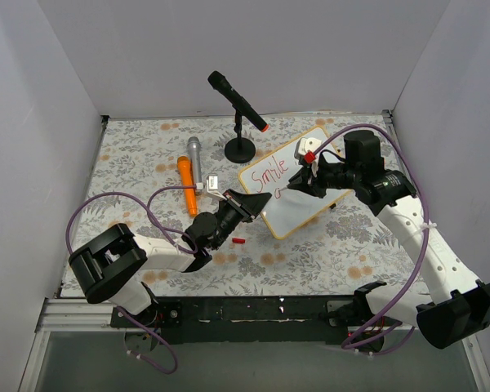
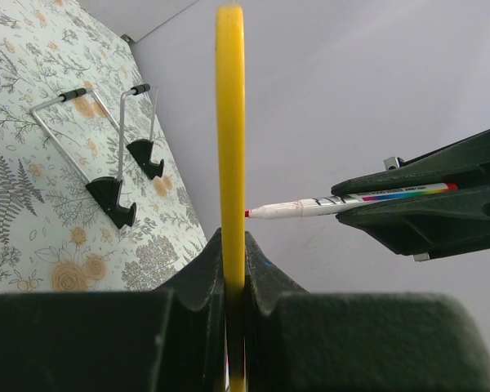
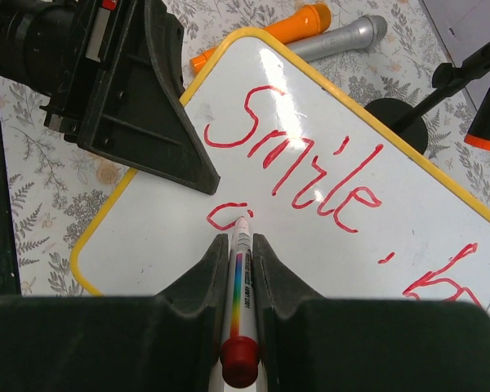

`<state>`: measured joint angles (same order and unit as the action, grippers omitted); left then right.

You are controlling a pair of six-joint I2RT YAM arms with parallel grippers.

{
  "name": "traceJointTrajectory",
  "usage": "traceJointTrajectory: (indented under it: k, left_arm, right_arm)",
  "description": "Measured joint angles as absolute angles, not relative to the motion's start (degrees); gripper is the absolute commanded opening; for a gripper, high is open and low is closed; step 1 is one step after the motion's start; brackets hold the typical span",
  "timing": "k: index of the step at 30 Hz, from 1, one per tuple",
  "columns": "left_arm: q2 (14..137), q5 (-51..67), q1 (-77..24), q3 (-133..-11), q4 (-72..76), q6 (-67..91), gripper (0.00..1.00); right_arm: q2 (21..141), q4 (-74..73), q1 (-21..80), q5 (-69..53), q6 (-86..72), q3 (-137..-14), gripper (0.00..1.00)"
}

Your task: Write a sentence on the whiteboard

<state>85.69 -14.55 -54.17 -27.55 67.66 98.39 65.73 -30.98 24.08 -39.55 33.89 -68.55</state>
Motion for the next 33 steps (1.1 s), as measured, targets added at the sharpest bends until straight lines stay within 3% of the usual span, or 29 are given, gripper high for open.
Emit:
traceJointTrajectory:
  k: [33]
  left_arm:
    - [85.69,-14.41,-54.06,-27.53,67.29,97.6,0.0]
  right_arm:
    - [62.67,-39.97,24.08,-43.48,39.29,-65.67,0.01]
